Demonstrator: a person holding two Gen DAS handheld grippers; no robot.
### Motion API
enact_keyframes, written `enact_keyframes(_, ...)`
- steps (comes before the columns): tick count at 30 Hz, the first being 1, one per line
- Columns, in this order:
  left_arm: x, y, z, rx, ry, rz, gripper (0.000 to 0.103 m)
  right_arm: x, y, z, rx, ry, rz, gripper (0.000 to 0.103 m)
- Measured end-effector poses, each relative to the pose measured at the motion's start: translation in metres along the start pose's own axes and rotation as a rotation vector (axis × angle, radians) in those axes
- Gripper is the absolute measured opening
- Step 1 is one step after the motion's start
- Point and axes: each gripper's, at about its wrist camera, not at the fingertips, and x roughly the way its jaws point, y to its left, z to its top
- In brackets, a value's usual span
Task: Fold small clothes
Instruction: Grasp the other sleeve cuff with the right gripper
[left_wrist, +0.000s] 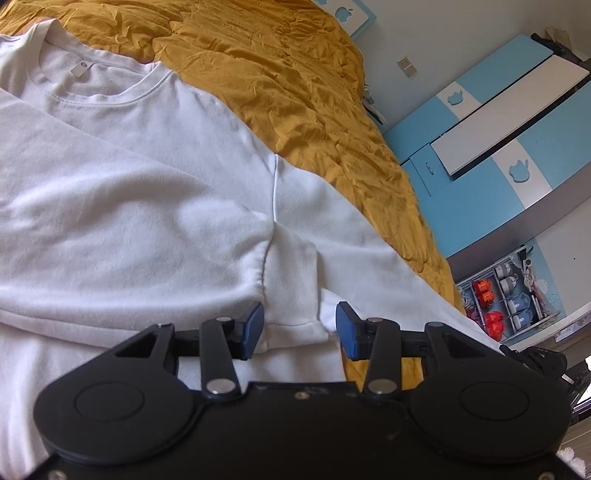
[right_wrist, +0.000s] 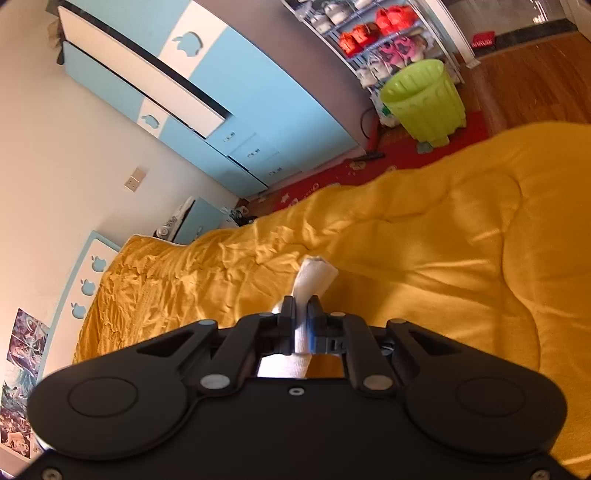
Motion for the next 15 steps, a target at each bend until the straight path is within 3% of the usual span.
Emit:
enact_keyframes(4,-0.05,0.006,0.009,0.018,-0.076,-0.012,0.043,-0.02,0.046,0.003,-0.099,-0.012,0.107,0.007)
enact_keyframes(8,-0.104,0.031,0.013,-0.034,-0.161,0.002,0.043,-0.048,0.108,-0.023,-0.243,0.015,0.255,0.007)
enact_keyframes(15,-0.191,0.1,0.006,-0.198,-0.285,0.084,0.044,-0.101,0.225,-0.136,-0.392,0.189,0.586,0.007)
